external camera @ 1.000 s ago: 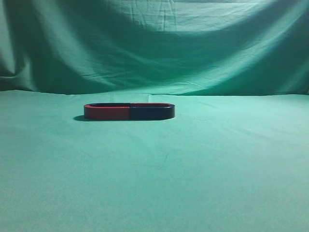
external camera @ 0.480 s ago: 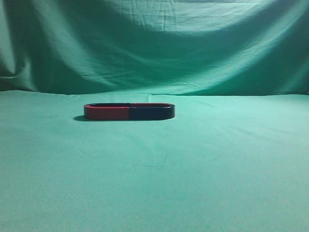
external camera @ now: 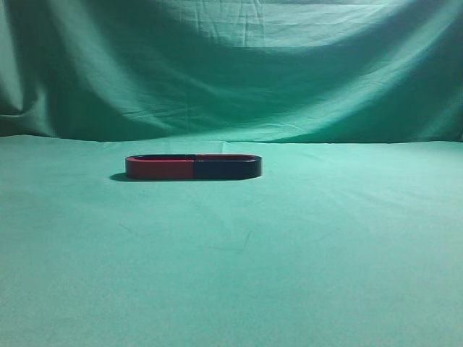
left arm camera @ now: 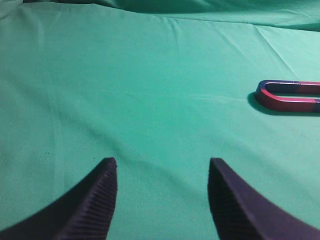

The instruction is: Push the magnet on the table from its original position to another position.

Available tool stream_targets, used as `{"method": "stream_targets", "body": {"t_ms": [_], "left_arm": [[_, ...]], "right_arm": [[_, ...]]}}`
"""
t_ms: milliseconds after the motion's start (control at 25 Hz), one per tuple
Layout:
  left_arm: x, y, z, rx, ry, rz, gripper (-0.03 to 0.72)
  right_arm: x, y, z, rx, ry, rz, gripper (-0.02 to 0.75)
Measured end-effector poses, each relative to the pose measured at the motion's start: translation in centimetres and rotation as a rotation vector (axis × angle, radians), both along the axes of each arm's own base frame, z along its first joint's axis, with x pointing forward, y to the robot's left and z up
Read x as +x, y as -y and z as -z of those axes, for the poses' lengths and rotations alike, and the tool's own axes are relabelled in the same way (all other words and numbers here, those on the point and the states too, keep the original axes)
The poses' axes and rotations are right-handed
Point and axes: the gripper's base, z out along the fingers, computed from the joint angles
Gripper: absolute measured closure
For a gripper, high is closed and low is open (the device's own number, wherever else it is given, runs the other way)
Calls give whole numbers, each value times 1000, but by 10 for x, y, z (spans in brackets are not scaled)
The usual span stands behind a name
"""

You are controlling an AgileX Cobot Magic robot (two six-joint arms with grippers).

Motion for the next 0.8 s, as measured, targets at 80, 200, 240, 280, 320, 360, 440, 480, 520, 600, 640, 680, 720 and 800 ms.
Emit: {"method": "stream_targets", "body": {"t_ms": [80,200,240,280,320,360,440,480,520,600,640,680,720,800], "left_arm": [[0,0,0,0,0,0,316],[0,0,0,0,0,0,316],[0,0,0,0,0,0,316],[0,0,0,0,0,0,316],[0,0,0,0,0,0,316],[0,0,0,0,0,0,316],[0,0,0,0,0,0,316],[0,0,0,0,0,0,316],[0,0,0,0,0,0,316],[0,0,0,0,0,0,316],[0,0,0,0,0,0,316],[0,0,0,0,0,0,316],[0,0,0,0,0,0,316],[0,0,0,0,0,0,316]], "right_arm": [[-9,3,7,45,-4,5,738],[-20,11,14,23,-24,26,738],[-23,13,15,16,-29,34,738],[-24,14,15,7,-28,40,738],[-24,15,16,-6,-31,48,738],[-24,17,16,-18,-29,58,738],[-23,19,16,-31,-24,78,738],[-23,20,17,-38,-22,87,738],[-22,20,17,-44,-23,97,738],[-19,21,21,-54,-15,109,738],[-16,20,24,-54,-6,128,738],[-14,19,26,-49,7,145,738],[-11,19,31,-48,11,171,738],[-6,19,42,-38,43,224,738]]}}
